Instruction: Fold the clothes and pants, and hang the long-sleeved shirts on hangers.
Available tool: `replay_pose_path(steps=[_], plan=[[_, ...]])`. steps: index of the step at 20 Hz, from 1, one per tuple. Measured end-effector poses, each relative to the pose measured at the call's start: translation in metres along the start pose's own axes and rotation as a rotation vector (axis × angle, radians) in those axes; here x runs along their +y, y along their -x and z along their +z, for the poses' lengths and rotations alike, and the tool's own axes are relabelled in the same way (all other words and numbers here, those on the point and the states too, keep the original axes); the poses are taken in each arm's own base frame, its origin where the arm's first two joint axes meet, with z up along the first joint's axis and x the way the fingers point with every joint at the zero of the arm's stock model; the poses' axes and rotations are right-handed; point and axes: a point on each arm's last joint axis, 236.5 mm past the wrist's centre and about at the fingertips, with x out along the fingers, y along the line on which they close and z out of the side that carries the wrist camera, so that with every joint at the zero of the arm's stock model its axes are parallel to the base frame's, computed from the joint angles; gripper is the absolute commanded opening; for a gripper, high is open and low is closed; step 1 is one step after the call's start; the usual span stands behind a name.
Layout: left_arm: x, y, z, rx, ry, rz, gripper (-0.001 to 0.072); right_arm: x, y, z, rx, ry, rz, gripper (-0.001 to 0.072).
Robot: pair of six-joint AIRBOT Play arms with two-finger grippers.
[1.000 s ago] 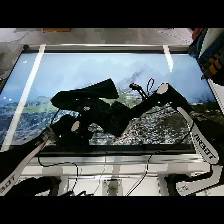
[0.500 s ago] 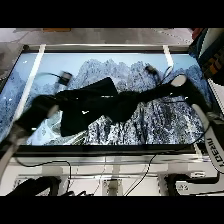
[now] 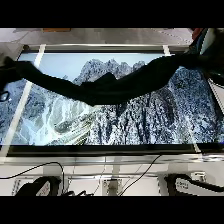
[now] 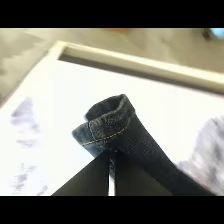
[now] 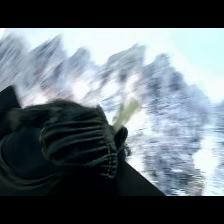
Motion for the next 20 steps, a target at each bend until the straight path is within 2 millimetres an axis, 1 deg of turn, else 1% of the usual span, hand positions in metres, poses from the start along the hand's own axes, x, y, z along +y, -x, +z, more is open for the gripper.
replay_pose_path(steps=[1, 2, 4, 6, 8, 9, 11, 12, 14, 17, 19, 20], plan=[[0.017, 0.0, -0.004, 0.018, 0.016, 0.043, 0.0017, -0.015, 0.009, 0.001, 0.005, -0.011, -0.039, 0.0033], [0.032, 0.001, -0.01, 0.044, 0.026, 0.081, 0.0017, -0.028, 0.015, -0.004, 0.029, -0.02, -0.072, 0.0033], [0.059, 0.003, -0.022, 0.092, 0.023, 0.151, 0.0017, -0.05, 0.028, -0.028, 0.13, -0.04, -0.122, 0.0033], [0.083, 0.006, -0.045, 0.161, 0.013, 0.213, 0.0017, -0.073, 0.041, -0.065, 0.269, -0.074, -0.179, 0.0033], [0.102, 0.009, -0.08, 0.26, 0.014, 0.266, 0.0016, -0.087, 0.053, -0.109, 0.409, -0.14, -0.208, 0.0033], [0.109, 0.011, -0.103, 0.318, 0.011, 0.284, 0.0017, -0.09, 0.059, -0.133, 0.479, -0.174, -0.213, 0.0033], [0.117, 0.016, -0.147, 0.424, -0.008, 0.305, 0.0017, -0.092, 0.074, -0.185, 0.632, -0.234, -0.215, 0.0033], [0.121, 0.019, -0.168, 0.472, -0.03, 0.309, 0.0016, -0.089, 0.084, -0.211, 0.708, -0.26, -0.209, 0.0033], [0.124, 0.027, -0.209, 0.57, -0.077, 0.306, 0.0016, -0.079, 0.104, -0.257, 0.84, -0.298, -0.188, 0.0033], [0.129, 0.046, -0.26, 0.712, -0.141, 0.3, 0.0016, -0.059, 0.133, -0.313, 1.0, -0.341, -0.164, 0.0033], [0.136, 0.063, -0.287, 0.814, -0.186, 0.309, 0.0017, -0.051, 0.154, -0.344, 1.104, -0.352, -0.167, 0.0033], [0.141, 0.07, -0.295, 0.851, -0.202, 0.316, 0.0018, -0.049, 0.163, -0.355, 1.149, -0.354, -0.174, 0.0033]])
